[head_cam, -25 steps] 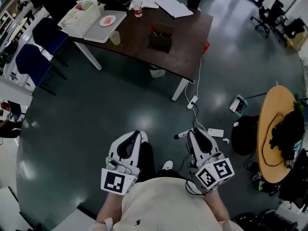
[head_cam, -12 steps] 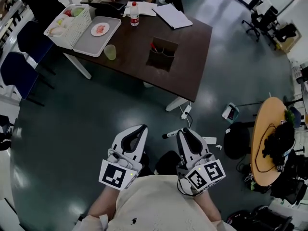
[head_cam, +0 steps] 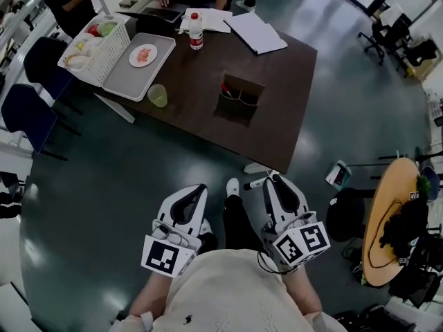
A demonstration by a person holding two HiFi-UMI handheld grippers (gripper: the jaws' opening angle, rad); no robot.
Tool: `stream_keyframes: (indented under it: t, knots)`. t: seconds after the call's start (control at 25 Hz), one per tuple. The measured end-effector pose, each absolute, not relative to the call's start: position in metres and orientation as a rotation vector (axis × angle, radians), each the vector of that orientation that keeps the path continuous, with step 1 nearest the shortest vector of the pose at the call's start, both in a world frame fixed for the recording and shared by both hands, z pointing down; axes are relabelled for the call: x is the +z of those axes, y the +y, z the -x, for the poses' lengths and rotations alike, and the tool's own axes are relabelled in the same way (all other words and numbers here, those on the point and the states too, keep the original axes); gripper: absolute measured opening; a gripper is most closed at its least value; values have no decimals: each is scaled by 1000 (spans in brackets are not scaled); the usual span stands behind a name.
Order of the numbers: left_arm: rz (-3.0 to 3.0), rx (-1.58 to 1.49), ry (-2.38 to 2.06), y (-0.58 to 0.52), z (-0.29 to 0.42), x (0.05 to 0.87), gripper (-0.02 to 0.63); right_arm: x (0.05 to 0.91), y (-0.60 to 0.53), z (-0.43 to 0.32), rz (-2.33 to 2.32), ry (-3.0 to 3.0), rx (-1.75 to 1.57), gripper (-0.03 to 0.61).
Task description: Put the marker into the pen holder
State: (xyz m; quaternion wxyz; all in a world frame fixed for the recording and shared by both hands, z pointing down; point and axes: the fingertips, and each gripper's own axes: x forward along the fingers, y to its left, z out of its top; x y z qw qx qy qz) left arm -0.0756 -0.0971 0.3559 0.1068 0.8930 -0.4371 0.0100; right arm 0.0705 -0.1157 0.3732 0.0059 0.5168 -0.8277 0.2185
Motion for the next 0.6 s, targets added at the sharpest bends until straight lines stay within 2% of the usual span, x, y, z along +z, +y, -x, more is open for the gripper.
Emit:
stream_keyframes:
  t: [0.6]
  knots:
    - [-2439, 56, -1499, -297, 25, 381, 9, 418, -377, -112, -1388, -2633, 580, 83]
